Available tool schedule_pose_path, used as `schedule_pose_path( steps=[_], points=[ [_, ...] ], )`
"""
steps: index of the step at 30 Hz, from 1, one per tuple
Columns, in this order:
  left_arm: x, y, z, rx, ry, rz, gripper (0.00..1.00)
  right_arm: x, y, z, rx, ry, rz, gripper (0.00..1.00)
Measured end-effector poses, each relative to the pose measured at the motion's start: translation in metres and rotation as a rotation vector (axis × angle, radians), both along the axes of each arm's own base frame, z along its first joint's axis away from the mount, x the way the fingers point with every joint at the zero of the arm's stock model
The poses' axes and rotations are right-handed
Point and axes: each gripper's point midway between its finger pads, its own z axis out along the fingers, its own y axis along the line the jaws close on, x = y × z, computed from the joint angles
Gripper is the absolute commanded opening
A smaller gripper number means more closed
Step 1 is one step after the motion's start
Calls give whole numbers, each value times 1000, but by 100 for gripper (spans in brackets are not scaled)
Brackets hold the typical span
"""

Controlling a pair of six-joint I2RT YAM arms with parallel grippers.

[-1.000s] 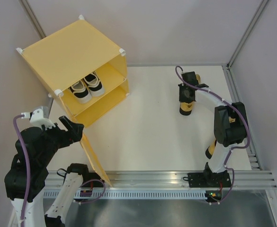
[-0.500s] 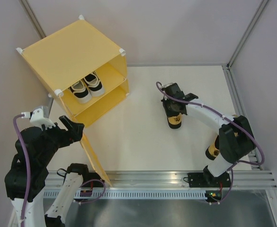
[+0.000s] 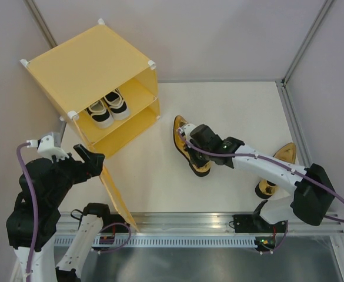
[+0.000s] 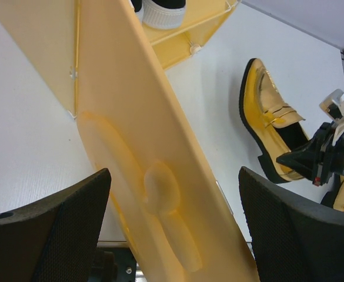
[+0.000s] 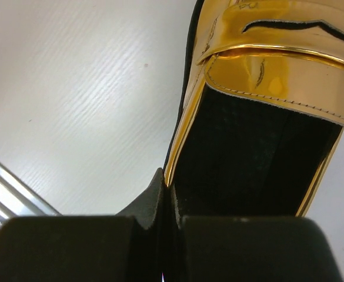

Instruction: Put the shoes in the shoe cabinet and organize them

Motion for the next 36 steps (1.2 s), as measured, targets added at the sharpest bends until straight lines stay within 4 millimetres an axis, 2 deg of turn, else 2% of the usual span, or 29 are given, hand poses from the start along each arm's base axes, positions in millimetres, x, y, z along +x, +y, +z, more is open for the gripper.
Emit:
schedule_pose_path(
  steps=[3, 6, 13, 19, 26, 32, 33, 36],
  points=[
    [0, 0, 0, 0, -3, 0, 92, -19, 22, -1, 24, 2, 99, 1],
    [-1, 0, 0, 0, -3, 0, 92, -28, 41, -1, 41, -18, 166, 1],
    [0, 0, 0, -1, -4, 0, 92, -27, 90, -21, 37, -44, 280, 1],
    [0, 0, 0, 0, -3, 0, 92, -7, 142, -28, 66, -90, 336, 1],
    [0, -2, -1, -4, -2, -9, 92, 32, 206, -32, 126, -167, 359, 1],
    [0, -3, -1, -7, -1, -16, 91, 49, 237, -43, 151, -197, 366, 16],
    [0, -3, -1, -7, -1, -16, 91, 51, 242, -41, 160, -209, 368, 23],
    [0, -3, -1, -7, -2, -16, 91, 58, 254, -29, 195, -248, 374, 30]
  ],
)
